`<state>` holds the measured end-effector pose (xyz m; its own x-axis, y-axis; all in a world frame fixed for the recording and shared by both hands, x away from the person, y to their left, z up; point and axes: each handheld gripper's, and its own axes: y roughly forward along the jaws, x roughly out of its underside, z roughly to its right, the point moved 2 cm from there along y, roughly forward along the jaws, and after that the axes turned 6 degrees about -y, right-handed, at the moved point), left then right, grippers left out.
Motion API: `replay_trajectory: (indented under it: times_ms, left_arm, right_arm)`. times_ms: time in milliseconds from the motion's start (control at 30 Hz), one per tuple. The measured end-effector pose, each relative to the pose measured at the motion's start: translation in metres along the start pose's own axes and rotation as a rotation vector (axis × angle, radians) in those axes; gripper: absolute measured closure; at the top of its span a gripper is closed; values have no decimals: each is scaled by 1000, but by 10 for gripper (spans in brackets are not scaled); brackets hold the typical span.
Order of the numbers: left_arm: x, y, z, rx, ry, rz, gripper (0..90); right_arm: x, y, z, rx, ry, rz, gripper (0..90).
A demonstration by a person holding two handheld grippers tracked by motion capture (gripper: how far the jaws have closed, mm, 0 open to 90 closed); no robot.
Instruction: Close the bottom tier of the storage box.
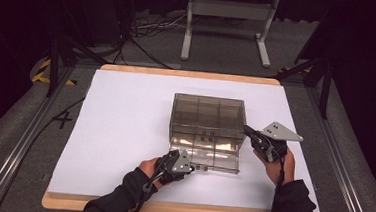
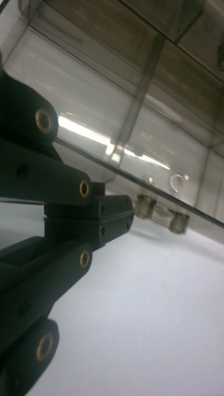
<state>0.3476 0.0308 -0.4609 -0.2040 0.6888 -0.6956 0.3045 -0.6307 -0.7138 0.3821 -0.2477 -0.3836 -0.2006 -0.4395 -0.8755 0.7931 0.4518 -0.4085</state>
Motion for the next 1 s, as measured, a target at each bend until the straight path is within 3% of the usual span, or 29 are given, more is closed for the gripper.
replay_trajectory:
  times_ms: [300,1000]
  left_arm:
    - [-7,10,-1,-19,-7,-3,899]
    - [-12,16,-25,-66,-26,37,899]
  right_arm:
    - [0,0,0,5,-3,1,900]
    - [0,0,0,-1,4,2,900]
